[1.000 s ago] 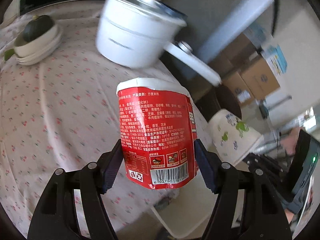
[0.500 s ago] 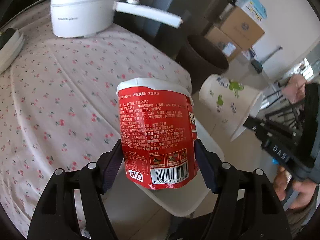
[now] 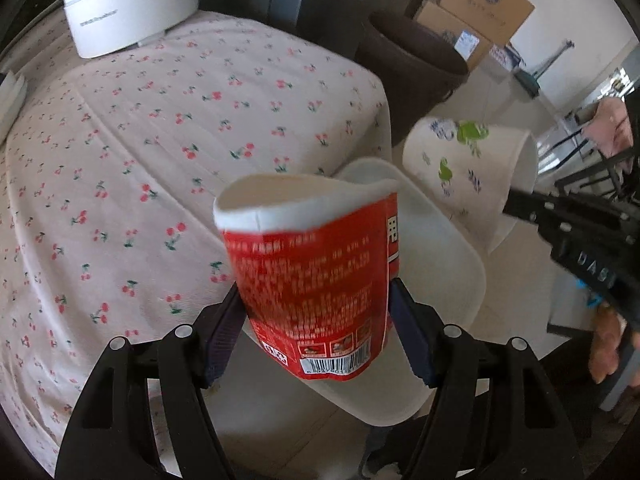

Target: Collect trash

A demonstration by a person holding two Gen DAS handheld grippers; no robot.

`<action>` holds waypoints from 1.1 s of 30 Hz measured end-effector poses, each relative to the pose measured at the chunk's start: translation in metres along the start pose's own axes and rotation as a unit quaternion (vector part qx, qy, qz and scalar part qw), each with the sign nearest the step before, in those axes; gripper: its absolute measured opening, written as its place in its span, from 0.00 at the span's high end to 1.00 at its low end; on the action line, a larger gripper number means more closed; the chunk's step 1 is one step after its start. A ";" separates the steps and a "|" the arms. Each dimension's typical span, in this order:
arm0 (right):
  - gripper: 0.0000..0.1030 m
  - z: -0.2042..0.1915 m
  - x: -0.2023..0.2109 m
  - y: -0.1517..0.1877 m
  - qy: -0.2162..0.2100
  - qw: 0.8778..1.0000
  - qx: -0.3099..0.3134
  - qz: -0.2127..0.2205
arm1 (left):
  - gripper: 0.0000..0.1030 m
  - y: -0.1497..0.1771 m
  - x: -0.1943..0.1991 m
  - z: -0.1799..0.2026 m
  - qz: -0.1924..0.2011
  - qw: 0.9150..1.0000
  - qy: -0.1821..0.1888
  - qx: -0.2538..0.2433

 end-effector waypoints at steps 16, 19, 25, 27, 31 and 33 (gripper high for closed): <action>0.63 -0.006 -0.012 0.003 0.032 0.999 0.013 -0.032 | 0.16 0.003 -0.002 0.001 -0.007 1.000 0.004 0.000; 0.60 -0.006 -0.008 0.001 0.033 0.999 0.015 -0.023 | 0.15 -0.001 0.005 -0.006 -0.001 1.000 0.007 0.019; 0.48 -0.009 0.001 -0.004 0.020 1.000 0.015 0.000 | 0.08 -0.008 0.020 -0.014 0.019 0.999 -0.013 0.040; 0.45 -0.012 0.006 -0.006 0.000 1.000 0.014 0.011 | 0.07 -0.008 0.024 -0.017 0.019 0.999 -0.023 0.045; 0.37 -0.017 0.015 -0.006 -0.029 0.999 0.001 0.029 | 0.07 -0.003 0.038 -0.030 0.022 0.996 -0.062 0.057; 0.34 -0.021 0.020 -0.006 -0.031 0.999 -0.008 0.041 | 0.07 -0.001 0.046 -0.039 0.029 0.995 -0.079 0.060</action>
Point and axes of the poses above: each gripper's, at about its wrist camera, not at the fingertips, and x roughly against the way its jaws point, z to its right, y to its underside, the point moved 2 cm from there along -x, roughly the way its jaws point, and after that the axes turned 9 degrees about x, right-handed, at the moved point
